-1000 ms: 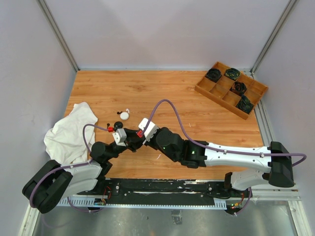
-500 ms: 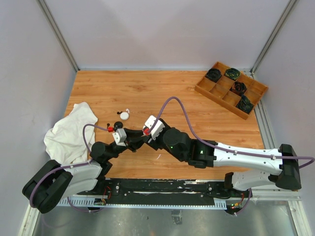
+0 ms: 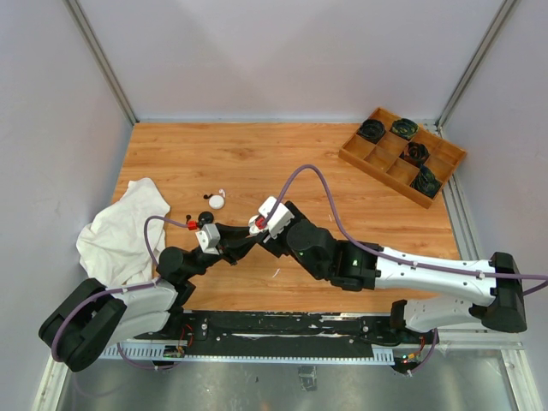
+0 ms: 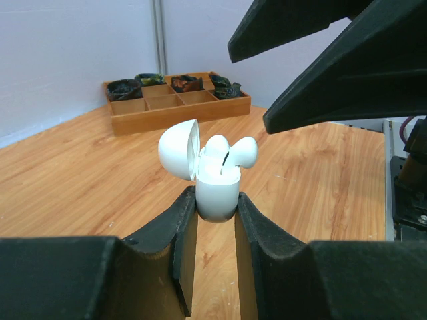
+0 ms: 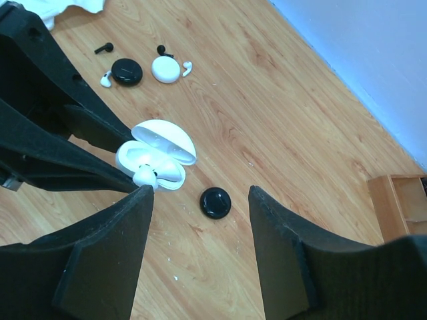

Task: Insert the wireless bluetooth earbuds into the charging case
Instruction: Place the earbud in the charging case.

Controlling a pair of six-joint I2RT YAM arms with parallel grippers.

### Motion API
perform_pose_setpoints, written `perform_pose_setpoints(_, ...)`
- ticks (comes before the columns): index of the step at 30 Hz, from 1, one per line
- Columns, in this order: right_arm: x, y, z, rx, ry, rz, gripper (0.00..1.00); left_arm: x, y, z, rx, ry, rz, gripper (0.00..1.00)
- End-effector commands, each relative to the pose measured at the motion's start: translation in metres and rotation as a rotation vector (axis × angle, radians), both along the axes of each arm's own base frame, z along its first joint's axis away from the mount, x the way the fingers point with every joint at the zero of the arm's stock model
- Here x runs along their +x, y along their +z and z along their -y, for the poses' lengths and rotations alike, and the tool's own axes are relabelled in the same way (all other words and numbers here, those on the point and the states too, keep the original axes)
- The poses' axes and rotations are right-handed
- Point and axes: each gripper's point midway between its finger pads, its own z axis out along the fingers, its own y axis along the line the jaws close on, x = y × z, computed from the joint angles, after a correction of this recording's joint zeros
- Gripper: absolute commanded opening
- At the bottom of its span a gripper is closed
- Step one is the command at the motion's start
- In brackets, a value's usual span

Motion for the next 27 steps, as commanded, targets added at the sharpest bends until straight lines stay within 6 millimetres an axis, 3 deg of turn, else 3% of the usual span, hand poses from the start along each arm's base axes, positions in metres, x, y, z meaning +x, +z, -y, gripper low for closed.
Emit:
perform_pose_setpoints(1, 0.011, -0.005, 0.007, -0.021, -0.052, -0.002, 0.61, -0.001, 0.010, 0.000, -0.019, -0.004, 0.045, 0.00)
perform_pose_setpoints(10, 0.010, -0.018, 0.001, -0.015, -0.016, -0.043, 0.60, -0.002, 0.010, 0.001, -0.016, -0.010, 0.045, 0.00)
perform_pose_setpoints(27, 0.004, -0.018, -0.017, 0.017, 0.047, -0.076, 0.62, -0.004, 0.010, 0.002, -0.013, -0.026, 0.049, 0.00)
